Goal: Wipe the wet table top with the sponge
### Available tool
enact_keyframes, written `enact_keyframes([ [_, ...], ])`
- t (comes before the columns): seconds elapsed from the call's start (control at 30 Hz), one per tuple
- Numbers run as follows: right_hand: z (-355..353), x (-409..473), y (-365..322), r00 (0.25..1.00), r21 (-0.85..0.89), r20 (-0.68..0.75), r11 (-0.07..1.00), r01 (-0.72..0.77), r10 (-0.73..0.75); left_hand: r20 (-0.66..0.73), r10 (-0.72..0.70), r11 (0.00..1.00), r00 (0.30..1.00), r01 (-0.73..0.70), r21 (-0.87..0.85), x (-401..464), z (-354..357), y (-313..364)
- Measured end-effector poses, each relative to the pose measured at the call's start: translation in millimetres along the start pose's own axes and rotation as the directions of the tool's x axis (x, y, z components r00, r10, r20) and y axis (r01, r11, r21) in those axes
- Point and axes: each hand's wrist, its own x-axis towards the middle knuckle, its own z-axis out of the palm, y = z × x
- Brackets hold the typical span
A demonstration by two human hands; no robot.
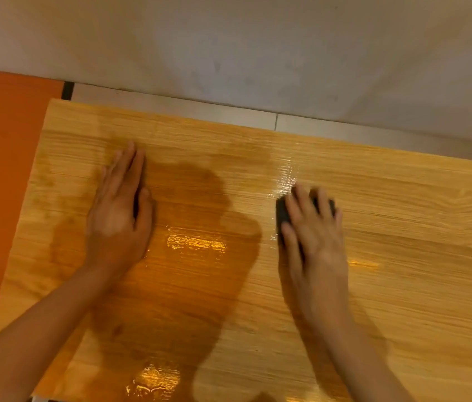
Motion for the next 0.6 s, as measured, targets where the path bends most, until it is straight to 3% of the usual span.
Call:
enact_keyframes([
  [0.1, -2, -18, -3, 0.998, 0.011, 0.056, 0.999, 0.041, -0.042, -0.004, -0.012, 1.0, 1.0, 0.012, 0.004, 2, -1, 1],
  [0.3, 21, 91, -17, 0.999, -0.015, -0.046, 1.0, 0.001, -0.002, 0.003, -0.027, 0.999, 1.0, 0.027, 0.027, 2, -1, 3],
  [0.37, 26, 74, -19, 0.999, -0.038, -0.036, 0.999, 0.03, -0.032, -0.006, -0.013, 0.999, 1.0, 0.013, 0.029, 1, 0, 1],
  [0.5, 19, -8, -20, 0.98, -0.07, 0.136, 0.985, 0.159, -0.149, -0.039, 0.012, 1.0, 0.999, -0.011, 0.018, 1, 2, 1],
  [0.6, 28, 22, -24, 0.978, -0.038, 0.13, 0.984, 0.171, -0.165, -0.04, 0.017, 1.0, 0.999, -0.017, 0.01, 2, 1, 0],
])
